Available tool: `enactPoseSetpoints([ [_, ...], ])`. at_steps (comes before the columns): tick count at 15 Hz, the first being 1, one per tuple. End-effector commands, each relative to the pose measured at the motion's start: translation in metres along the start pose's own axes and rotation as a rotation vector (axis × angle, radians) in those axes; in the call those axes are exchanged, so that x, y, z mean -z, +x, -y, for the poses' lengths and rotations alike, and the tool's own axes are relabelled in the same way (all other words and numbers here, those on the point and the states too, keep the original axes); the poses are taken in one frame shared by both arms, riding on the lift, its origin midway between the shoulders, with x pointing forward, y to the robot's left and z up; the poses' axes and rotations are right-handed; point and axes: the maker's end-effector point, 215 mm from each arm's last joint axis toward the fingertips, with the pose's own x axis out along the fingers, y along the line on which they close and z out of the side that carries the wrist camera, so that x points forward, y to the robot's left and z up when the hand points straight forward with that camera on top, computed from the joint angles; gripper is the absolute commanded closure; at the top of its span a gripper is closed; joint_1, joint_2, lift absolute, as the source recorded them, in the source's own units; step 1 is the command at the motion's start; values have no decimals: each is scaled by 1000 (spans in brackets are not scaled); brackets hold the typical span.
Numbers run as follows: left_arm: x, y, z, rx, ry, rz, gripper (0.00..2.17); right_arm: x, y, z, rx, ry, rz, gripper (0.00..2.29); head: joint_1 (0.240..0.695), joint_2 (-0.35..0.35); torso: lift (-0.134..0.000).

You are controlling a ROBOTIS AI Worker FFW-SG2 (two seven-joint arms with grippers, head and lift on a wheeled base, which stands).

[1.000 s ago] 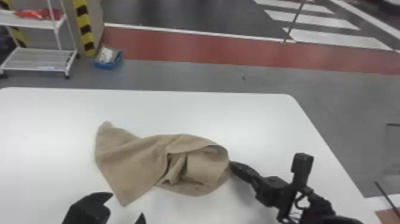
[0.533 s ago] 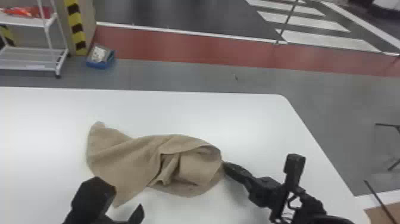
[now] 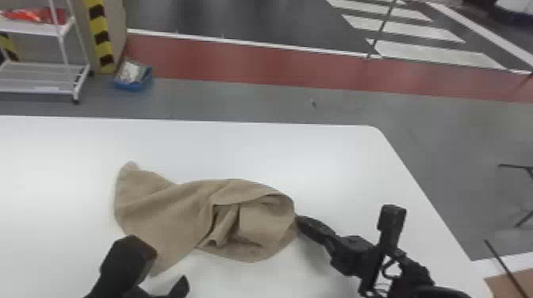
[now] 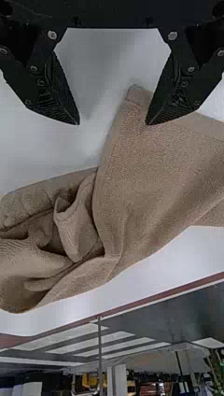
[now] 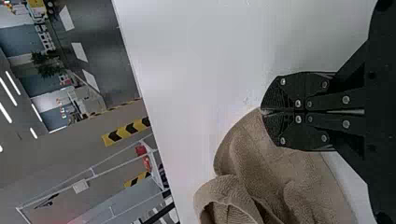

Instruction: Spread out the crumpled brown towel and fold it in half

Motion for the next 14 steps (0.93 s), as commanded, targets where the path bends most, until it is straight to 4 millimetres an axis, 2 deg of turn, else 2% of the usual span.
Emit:
enactPoseSetpoints([
  [1,1,1,0,7,-4,-8,424,0,-1,1,2,0,-1,1204,695,-250,-124],
  [2,2,1,0,7,-5,-11,579,0,-1,0,1,2,0,1204,695,-251,-124],
  [8,4,3,-1,6,-14,-32,610,3,-3,1,3,1,-3,1204,695,-254,-124],
  [10,2,3,-2,4,-14,-27,714,2,-3,1,4,2,-4,1204,695,-253,-124],
  [12,2,3,-2,2,-17,-29,731,3,-4,1,3,2,-4,1204,695,-252,-124],
  [13,6,3,-3,2,-20,-43,971,3,-4,1,3,2,-4,1204,695,-252,-124],
  [14,12,3,-3,-6,-34,-71,1382,2,-4,2,4,0,-1,1204,695,-252,-124],
])
